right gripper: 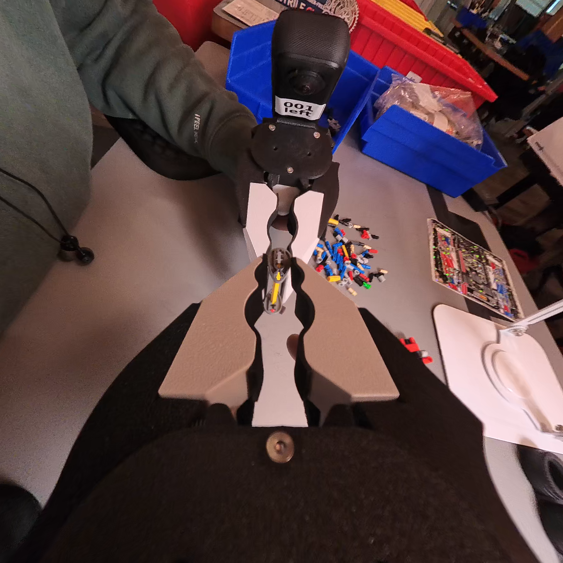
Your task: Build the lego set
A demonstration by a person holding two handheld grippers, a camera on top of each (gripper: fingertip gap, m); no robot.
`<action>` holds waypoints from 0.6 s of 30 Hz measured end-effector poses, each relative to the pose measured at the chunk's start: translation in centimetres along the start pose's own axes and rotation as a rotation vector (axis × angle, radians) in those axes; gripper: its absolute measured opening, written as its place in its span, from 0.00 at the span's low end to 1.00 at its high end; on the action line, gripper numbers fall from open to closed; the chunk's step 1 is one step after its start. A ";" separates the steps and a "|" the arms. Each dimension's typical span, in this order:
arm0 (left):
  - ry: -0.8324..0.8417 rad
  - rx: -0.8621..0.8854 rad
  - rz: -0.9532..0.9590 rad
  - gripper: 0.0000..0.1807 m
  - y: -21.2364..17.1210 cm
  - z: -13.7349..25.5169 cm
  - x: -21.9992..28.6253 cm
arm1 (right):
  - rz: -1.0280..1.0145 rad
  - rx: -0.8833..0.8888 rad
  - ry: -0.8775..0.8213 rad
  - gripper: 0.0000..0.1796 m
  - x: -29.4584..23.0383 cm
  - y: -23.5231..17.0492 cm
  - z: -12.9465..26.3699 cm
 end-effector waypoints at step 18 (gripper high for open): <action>-0.044 -0.131 0.111 0.07 -1.9 -1.0 0.0 | -0.146 -0.029 0.059 0.07 -0.3 -2.6 -0.4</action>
Point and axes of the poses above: each gripper's, where its closed fingertips meet, z back along the fingers, y out of its top, x = y × z across the jaws, the point moved 7 cm from there along z, back along the fingers, and after that the axes turned 6 degrees about x, right-handed, at the moved point
